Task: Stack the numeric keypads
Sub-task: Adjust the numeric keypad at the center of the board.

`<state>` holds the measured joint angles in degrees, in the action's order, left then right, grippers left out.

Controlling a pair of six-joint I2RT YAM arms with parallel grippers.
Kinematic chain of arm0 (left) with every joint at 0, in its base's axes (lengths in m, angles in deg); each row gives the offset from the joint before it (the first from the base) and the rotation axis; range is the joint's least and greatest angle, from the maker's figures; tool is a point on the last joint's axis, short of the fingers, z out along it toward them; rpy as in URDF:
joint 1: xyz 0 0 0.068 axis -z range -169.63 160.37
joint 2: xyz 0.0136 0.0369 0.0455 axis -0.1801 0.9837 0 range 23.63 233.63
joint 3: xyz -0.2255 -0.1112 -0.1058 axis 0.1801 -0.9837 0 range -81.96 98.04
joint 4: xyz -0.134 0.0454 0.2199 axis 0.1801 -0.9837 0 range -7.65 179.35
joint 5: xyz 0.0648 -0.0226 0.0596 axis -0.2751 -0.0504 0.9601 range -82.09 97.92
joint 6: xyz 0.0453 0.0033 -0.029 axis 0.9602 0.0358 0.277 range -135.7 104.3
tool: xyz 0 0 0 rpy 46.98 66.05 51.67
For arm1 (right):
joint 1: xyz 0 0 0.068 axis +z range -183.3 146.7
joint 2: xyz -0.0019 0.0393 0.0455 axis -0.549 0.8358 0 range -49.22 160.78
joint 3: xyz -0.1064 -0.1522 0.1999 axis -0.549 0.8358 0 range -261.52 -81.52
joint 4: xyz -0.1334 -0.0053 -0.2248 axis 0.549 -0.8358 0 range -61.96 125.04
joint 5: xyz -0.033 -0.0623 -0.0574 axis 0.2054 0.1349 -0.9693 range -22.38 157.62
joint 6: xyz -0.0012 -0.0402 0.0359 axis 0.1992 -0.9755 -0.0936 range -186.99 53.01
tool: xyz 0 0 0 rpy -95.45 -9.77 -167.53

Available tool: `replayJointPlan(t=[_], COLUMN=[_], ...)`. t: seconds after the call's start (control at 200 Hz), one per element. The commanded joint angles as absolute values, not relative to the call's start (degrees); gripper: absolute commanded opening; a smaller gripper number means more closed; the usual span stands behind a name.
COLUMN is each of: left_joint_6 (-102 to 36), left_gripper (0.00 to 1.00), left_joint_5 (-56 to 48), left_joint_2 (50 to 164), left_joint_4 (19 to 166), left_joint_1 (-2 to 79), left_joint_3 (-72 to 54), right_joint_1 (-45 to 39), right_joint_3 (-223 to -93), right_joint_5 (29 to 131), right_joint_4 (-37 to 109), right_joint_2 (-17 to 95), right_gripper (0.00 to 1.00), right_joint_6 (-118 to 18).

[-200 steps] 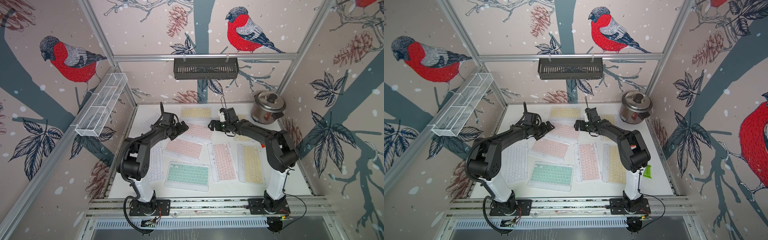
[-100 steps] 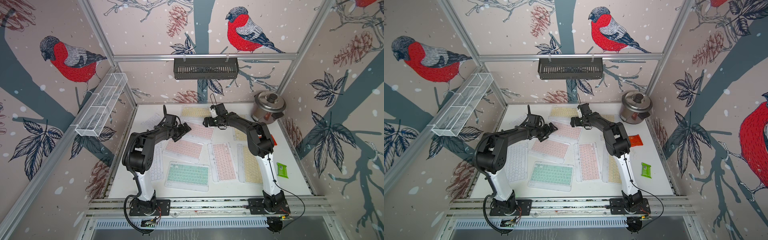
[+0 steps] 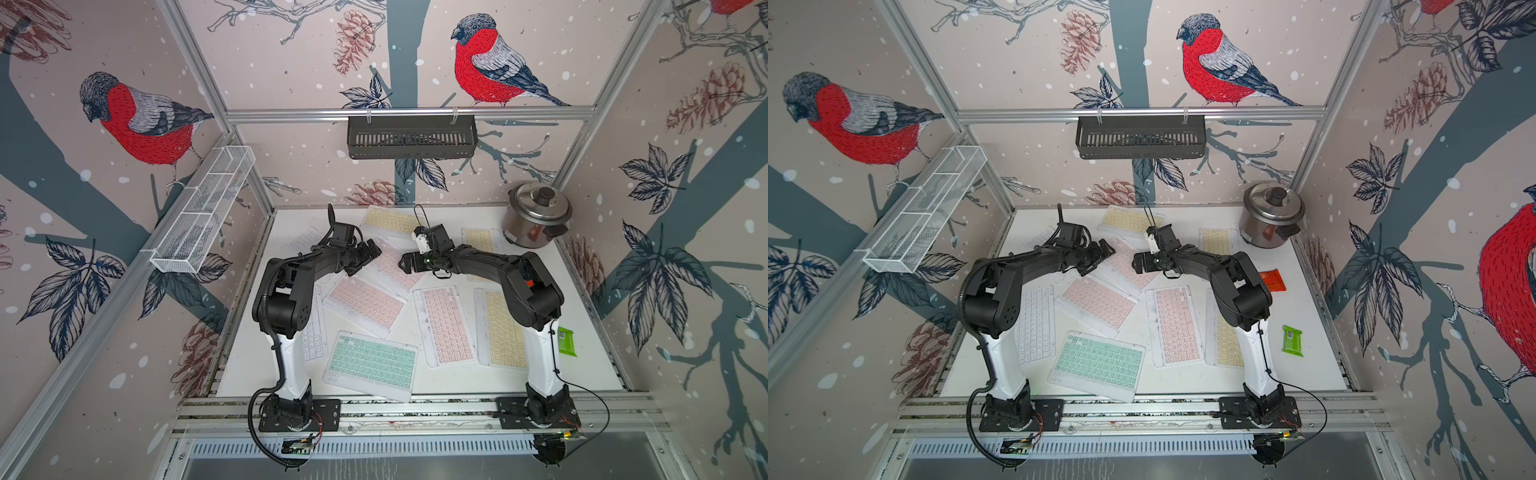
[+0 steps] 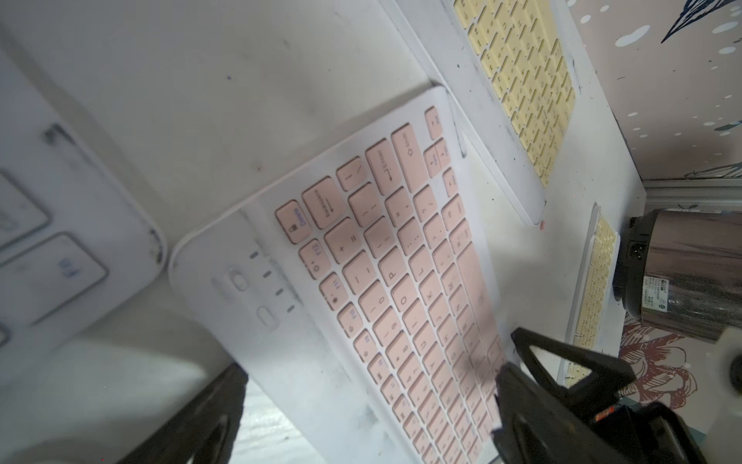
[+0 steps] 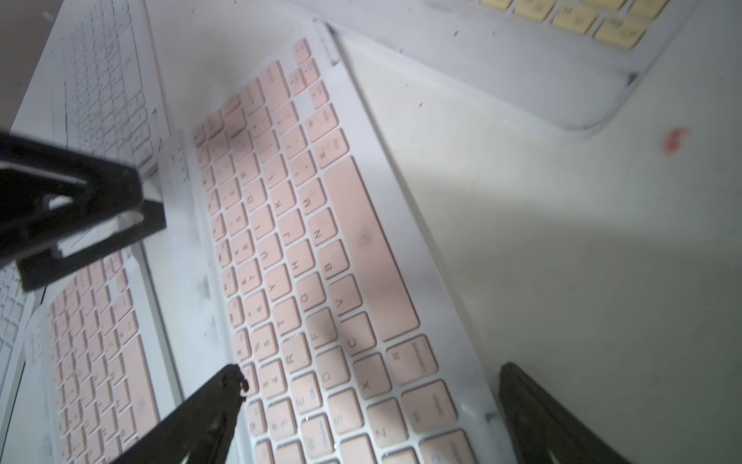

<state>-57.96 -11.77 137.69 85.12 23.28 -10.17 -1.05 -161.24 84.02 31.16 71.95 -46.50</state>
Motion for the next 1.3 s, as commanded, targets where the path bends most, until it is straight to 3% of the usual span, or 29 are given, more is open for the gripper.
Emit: replayJointPlan(t=[0.0,0.656,0.871,1.016,1.292], left_joint_6=[-57.0,-54.28,-51.78,-52.0,-60.7], left_gripper=[0.97,0.97,0.97,0.97,0.97], left_joint_5=[-9.93,-10.97,-8.04,-7.05,-17.63], left_joint_2=[139.56,145.34,139.51,131.69,122.19], left_joint_4=[81.33,77.49,73.62,72.34,84.43], left_joint_1=[23.81,30.45,30.26,29.19,29.11], left_joint_3=[-8.37,1.47,1.89,-2.46,-21.76], right_joint_1=[-0.69,3.86,-0.91,-5.69,-8.05], right_joint_3=[-157.5,-143.17,-142.61,-151.89,-184.39], right_joint_5=[86.68,92.61,91.2,87.24,84.07], right_joint_4=[27.2,37.63,35.61,30.8,18.24], right_joint_2=[69.96,59.53,53.83,57.66,79.72], right_gripper=[1.0,1.0,1.0,1.0,1.0], right_joint_6=[-42.94,-35.98,-38.4,-42.2,-49.49])
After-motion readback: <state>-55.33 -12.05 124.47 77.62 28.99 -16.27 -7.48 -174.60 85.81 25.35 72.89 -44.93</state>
